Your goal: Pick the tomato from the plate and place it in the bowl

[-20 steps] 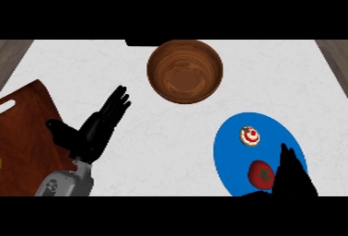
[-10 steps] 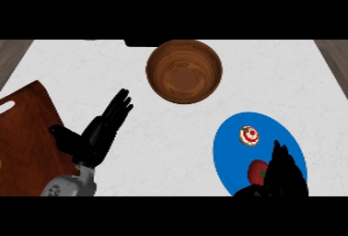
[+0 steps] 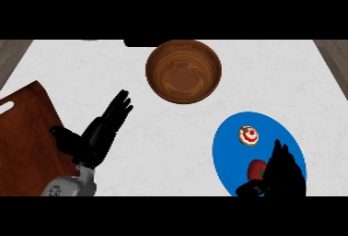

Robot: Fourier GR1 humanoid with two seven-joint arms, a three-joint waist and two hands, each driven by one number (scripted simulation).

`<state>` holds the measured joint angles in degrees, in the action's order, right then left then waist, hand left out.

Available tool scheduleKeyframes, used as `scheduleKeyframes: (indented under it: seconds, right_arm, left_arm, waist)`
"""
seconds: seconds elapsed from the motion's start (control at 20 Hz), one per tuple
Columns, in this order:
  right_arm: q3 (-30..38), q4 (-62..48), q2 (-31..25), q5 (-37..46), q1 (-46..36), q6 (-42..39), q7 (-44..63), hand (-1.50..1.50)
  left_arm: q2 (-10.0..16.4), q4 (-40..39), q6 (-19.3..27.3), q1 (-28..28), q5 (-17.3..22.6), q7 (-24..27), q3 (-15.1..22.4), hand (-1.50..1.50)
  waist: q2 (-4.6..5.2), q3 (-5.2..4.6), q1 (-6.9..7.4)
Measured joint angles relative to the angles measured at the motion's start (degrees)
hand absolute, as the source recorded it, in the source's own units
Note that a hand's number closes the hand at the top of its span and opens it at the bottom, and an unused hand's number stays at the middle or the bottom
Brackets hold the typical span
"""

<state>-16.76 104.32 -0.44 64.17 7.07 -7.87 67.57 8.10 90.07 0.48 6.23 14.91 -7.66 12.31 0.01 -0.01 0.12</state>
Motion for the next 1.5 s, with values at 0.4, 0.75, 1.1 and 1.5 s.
scheduleKeyframes:
  seconds: [0.4, 0.75, 1.1, 1.5]
  right_arm:
    - [1.8, -3.9, 0.1, 0.0, -0.8, 2.7, -1.8, 1.5]
    - [2.4, -5.7, 0.0, 1.9, -1.3, 4.3, -4.9, 1.5]
    - [1.3, -8.4, 0.0, 4.3, -1.5, 6.7, -6.6, 1.5]
    - [-16.4, -16.8, -0.6, 1.1, -16.7, 1.6, -9.0, 1.5]
  left_arm:
    - [0.2, 0.2, -1.4, 0.2, 0.1, -0.7, -1.6, 0.0]
    - [-1.0, 1.6, -2.1, -1.3, -1.2, -1.0, -1.9, 0.0]
    - [-2.2, -1.1, -3.5, -0.5, -2.3, 0.6, -3.4, 0.0]
    - [-3.1, -1.4, -5.2, 3.1, -2.2, -1.2, -1.2, 0.0]
  waist:
    - [-0.02, 0.0, -0.08]
    - [-0.19, -0.17, -0.13]
    - [-0.47, -0.55, -0.28]
    - [0.7, -0.43, 5.57]
